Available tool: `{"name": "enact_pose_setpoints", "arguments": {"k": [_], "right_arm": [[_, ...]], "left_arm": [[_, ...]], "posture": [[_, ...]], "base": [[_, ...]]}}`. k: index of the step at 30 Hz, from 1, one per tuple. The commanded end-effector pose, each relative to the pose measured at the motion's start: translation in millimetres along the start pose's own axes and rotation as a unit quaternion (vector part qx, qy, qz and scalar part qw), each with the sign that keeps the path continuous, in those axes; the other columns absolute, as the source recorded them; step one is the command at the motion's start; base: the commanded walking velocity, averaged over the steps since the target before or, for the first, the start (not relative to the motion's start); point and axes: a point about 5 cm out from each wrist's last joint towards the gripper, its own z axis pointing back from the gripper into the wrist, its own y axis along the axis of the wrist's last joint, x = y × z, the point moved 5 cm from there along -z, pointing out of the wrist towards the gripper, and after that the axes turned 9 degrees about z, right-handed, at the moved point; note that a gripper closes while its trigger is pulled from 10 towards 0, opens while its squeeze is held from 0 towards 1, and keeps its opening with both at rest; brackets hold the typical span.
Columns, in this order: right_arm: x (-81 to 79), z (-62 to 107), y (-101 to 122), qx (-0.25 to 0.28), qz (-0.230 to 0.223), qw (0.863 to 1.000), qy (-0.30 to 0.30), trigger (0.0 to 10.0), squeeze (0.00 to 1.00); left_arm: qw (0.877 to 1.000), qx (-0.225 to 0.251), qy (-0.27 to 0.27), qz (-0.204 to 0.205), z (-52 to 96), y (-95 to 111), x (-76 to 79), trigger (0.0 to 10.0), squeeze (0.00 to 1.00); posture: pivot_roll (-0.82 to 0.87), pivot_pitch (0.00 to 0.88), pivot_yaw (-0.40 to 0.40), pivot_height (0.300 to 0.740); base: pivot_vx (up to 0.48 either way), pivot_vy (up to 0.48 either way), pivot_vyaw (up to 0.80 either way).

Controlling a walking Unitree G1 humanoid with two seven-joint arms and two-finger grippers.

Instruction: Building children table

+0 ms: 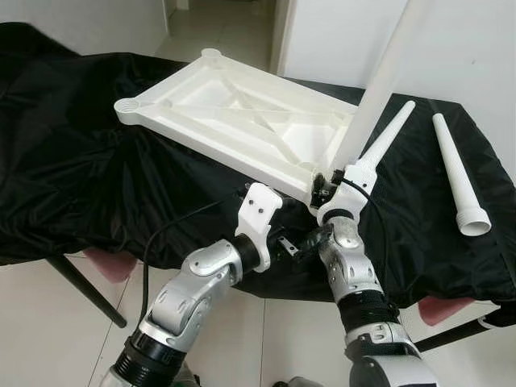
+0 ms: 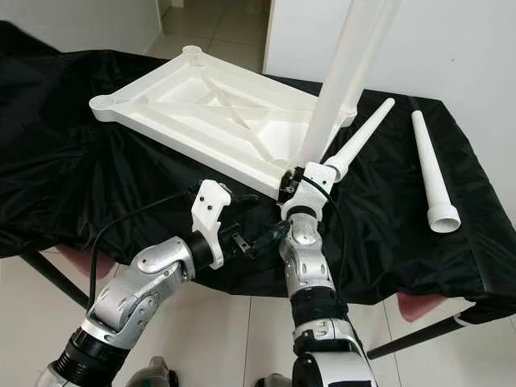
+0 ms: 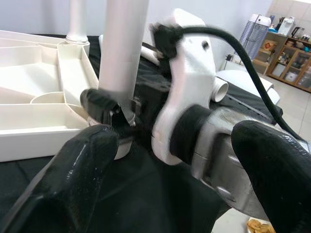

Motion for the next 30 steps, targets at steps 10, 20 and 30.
{"name": "enact_pose_setpoints", "arguments": {"k": [10, 20, 30], "right_arm": [[1.4, 1.1, -6, 0.006, 0.01, 0.995, 0.099, 10.0, 0.9], [23.5, -11.6, -3, 0.027, 0.054, 0.977, 0.205, 10.0, 0.0], [11.2, -14.7, 2, 0.037, 0.093, 0.943, 0.316, 10.0, 0.0]], "left_arm": [[1.0, -0.005, -0.022, -0.003, -1.1, -1, 5.7, 10.0, 0.0], [1.0, -0.006, -0.023, -0.005, -0.4, 0, 4.4, 10.0, 0.0], [1.0, -0.004, -0.02, -0.009, 0.2, 2, 2.0, 10.0, 0.0]], "posture": [[0.06, 0.0, -0.065, 0.74], [0.06, 0.0, -0.06, 0.74], [0.07, 0.0, -0.052, 0.74]], "base": [[0.0, 0.0, 0.0], [0.0, 0.0, 0.0], [0.0, 0.0, 0.0]]}}
